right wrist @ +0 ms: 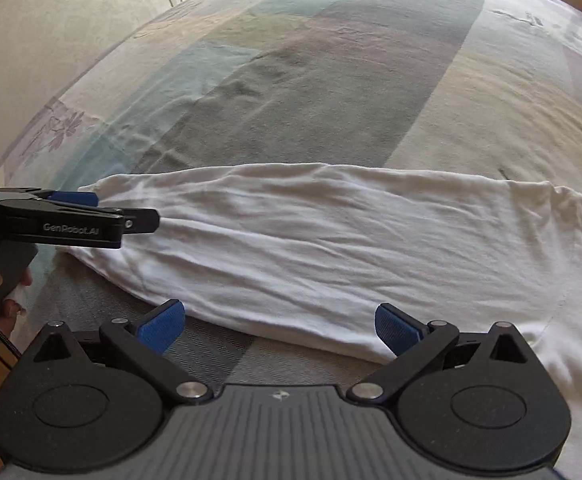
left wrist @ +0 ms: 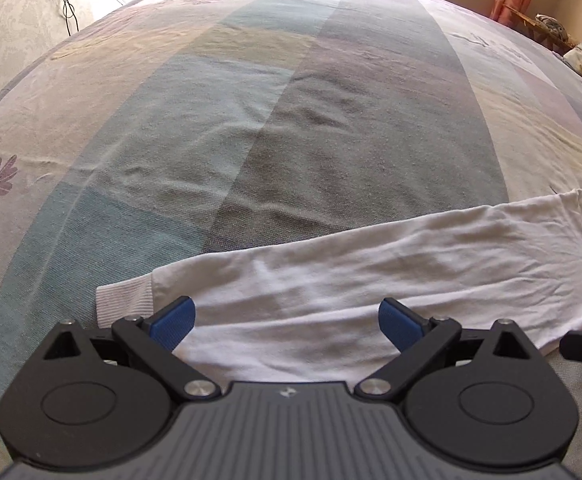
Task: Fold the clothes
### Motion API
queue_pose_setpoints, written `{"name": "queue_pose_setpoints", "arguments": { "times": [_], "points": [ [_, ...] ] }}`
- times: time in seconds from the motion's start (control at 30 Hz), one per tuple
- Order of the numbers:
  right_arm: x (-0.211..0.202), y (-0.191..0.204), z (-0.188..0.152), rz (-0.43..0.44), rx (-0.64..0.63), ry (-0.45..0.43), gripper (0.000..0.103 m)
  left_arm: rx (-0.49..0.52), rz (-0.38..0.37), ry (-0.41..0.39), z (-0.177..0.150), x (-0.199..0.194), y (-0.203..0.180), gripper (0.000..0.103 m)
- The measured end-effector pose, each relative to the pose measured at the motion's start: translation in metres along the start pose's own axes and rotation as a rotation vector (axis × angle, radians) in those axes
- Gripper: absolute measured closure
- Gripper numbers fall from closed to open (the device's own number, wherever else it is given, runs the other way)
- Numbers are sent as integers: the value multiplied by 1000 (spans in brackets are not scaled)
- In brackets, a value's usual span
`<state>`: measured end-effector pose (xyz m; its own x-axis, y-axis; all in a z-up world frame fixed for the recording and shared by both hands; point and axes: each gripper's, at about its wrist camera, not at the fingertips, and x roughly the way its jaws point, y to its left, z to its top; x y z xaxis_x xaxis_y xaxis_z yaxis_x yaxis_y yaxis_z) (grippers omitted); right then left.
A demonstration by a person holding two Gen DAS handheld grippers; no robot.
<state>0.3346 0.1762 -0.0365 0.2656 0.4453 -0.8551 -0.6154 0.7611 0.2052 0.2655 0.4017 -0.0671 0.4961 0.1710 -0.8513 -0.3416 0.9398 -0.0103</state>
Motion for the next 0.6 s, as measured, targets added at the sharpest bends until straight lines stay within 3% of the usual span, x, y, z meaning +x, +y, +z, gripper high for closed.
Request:
{"name": "queue_pose_setpoints", "arguments": {
  "times": [0.13,0.27,0.37,0.5,0.6],
  "points": [
    [1,-34,-6,-139,121,11,0,-19,23,11,-6,3,-2,5],
    [17,-24,-9,-30,116,50,0,-41,38,46,-16,4,3,5],
    [21,-3,-7,109,70,71,0,-53,58,32,-16,-5,9,5],
    [5,7,-6,142,39,48,0,-64,25,1,-12,-13,6,5],
    [-5,-1,-3,49,-4,18,0,-40,8,3,-18,-13,-6,5]
  ]
}}
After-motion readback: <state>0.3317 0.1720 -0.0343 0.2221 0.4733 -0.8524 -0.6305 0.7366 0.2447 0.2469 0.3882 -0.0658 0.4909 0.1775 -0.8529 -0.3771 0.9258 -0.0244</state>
